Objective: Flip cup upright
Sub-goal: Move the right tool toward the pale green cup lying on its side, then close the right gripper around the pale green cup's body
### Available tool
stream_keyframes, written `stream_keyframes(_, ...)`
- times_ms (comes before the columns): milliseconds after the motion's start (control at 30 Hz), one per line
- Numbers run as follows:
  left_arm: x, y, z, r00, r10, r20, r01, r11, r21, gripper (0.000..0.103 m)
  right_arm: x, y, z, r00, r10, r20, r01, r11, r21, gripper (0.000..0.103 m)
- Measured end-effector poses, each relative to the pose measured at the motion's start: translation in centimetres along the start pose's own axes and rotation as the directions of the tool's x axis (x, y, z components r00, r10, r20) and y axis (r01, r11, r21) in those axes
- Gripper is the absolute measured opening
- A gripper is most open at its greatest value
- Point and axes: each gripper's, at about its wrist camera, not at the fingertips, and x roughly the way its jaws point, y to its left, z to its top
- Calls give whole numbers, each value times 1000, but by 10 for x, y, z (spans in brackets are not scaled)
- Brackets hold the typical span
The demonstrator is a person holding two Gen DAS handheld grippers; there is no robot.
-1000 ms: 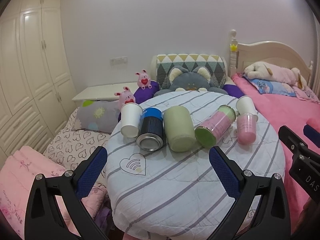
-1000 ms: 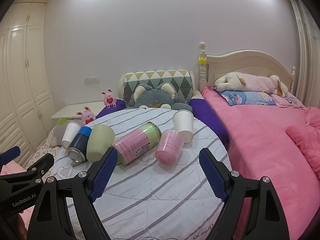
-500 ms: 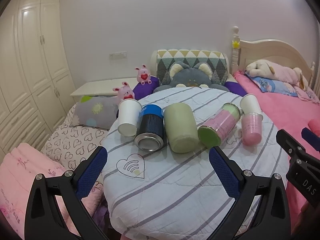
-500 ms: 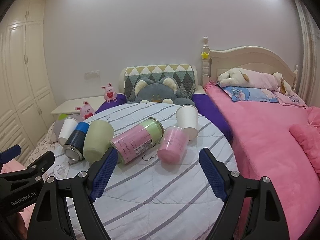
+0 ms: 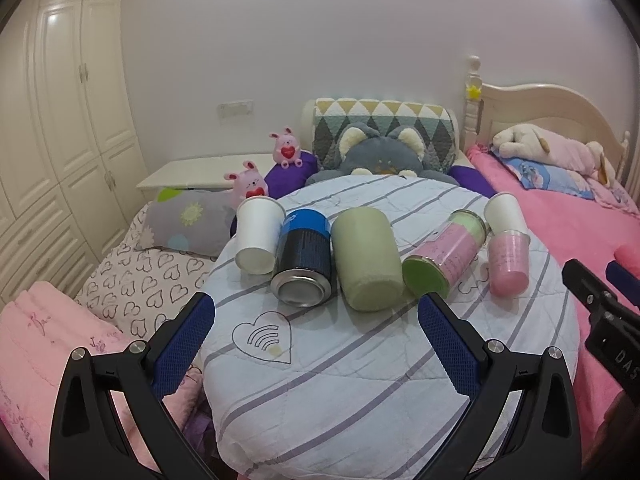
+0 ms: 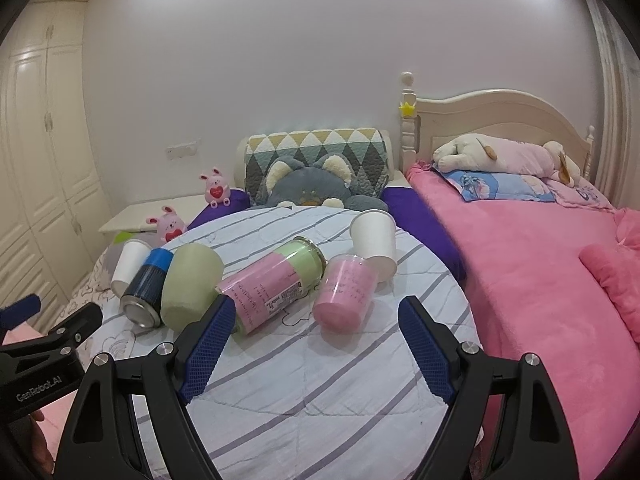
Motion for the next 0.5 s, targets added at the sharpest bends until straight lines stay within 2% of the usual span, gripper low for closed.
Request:
stream_keyframes(200,10,15,-3,1000,8,-11,-9,1000,-24,103,15,5,-3,998,43,-49,-42,999,18,85)
stream_keyframes(500,22,44,-6,999,31,-30,-33,997,-73,103,36,45,-14,986,140,-87,-145,988,-52,85)
